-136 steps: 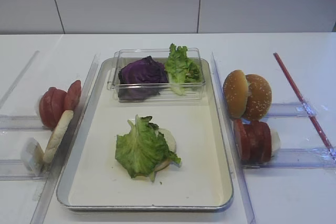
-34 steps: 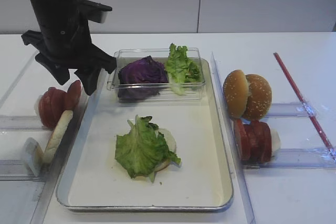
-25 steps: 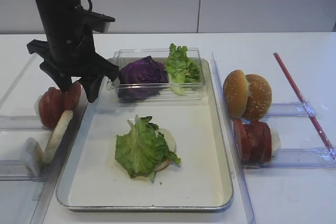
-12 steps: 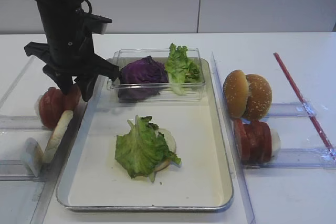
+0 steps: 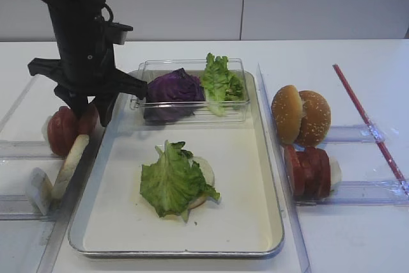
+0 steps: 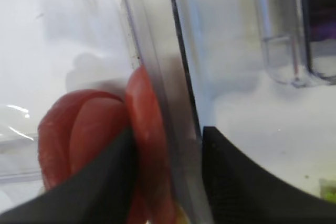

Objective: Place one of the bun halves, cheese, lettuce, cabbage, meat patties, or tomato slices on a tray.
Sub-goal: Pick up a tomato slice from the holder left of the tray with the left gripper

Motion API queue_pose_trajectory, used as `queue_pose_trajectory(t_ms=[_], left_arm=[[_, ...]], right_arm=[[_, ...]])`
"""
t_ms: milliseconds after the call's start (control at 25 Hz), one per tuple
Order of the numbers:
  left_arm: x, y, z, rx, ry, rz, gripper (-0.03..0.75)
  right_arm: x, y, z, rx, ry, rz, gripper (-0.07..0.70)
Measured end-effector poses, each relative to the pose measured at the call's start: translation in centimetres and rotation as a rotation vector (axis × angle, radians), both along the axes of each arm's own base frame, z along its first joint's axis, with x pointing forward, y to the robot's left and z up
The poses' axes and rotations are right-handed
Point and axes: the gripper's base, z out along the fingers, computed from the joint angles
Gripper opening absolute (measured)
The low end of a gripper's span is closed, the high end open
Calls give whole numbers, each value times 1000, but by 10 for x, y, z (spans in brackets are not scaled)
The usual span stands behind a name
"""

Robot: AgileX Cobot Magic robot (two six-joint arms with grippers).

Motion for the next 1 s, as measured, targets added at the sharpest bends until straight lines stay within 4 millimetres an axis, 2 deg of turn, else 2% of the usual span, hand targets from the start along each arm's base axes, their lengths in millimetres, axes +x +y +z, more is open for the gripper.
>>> queue_pose_trajectory(t_ms=[160,320,720,1000], left_arm=[[4,0,-12,24,22,12,305],[4,1,-13,37,17,16,288],[5,2,-13,55,11,14,165],[5,2,-13,56,11,13,123]], right_arm=[[0,0,0,0,0,0,479],[0,0,0,0,0,0,477],[0,0,0,1,0,-1,477],[0,0,0,1,0,-1,476]])
